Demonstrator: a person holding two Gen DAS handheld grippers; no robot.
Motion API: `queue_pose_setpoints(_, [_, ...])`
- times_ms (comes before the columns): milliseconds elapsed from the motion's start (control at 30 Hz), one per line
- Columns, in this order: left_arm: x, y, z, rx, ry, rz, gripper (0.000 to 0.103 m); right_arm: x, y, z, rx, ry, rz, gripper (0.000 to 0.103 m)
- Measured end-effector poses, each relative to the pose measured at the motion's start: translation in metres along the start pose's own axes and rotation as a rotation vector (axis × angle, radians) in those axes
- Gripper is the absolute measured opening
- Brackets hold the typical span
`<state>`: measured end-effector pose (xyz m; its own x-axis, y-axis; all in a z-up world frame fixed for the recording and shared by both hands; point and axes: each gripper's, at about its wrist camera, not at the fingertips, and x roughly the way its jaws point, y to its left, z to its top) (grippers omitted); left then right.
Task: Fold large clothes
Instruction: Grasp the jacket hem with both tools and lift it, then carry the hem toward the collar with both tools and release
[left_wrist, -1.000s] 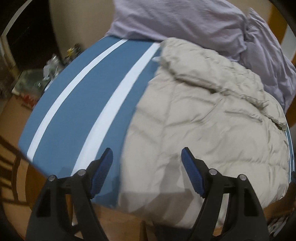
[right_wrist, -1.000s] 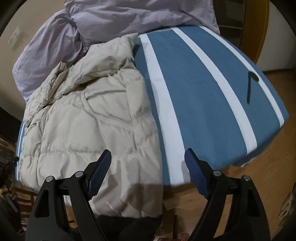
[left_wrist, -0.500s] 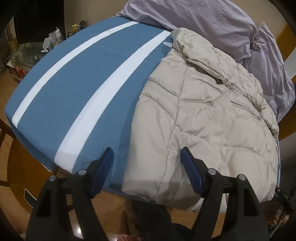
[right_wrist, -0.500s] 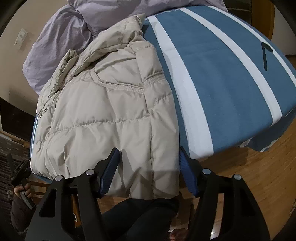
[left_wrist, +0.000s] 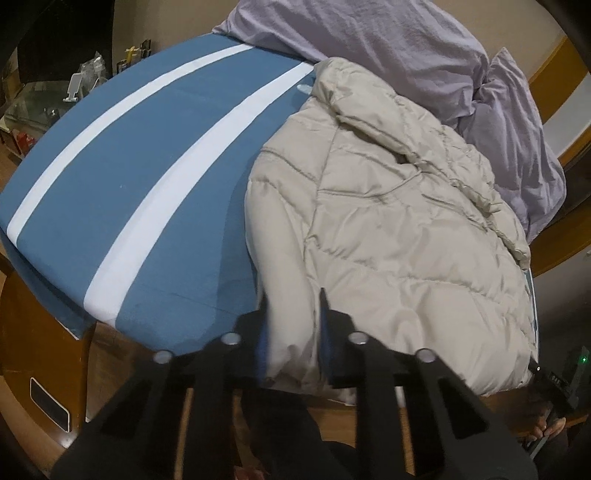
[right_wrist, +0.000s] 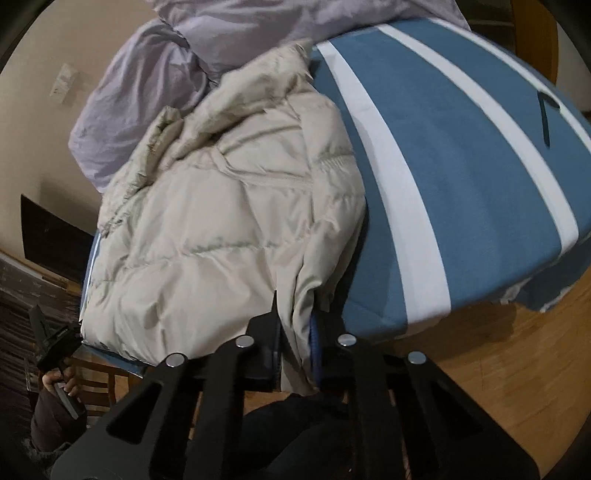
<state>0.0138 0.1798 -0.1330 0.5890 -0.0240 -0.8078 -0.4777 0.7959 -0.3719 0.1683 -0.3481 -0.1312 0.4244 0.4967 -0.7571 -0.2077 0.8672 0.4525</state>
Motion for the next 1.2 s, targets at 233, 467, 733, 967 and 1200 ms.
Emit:
queue_pose_setpoints(233, [-0.028,-0.016,0.018,0.022,-0.082,-0.028,0.012,-0.024,0.02,0.025,-0.04,-0.123,0.028,0.01])
queue_pose_setpoints(467, [-0.062,-0.045,0.067,0.058,-0.206,-0.051,0.01,-0.034,0.046,0.067,-0.091,-0.226,0.023,0.009])
queue_pose_setpoints(733, [-0.067,-0.078,0.127,0.11,-0.278,-0.014,0.01,-0.038,0.064,0.118,-0.132,-0.314,-0.019,0.009])
queue_pose_setpoints(967, [-0.056,-0.102,0.181,0.13,-0.319,-0.004,0.01,-0.028,0.08,0.172,-0.17,-0.371,-0.066,0.01])
queue_pose_setpoints(1200, [-0.032,-0.125,0.24,0.148,-0.333,0.002,0.01,-0.007,0.092,0.224,-0.185,-0.391,-0.109,0.01])
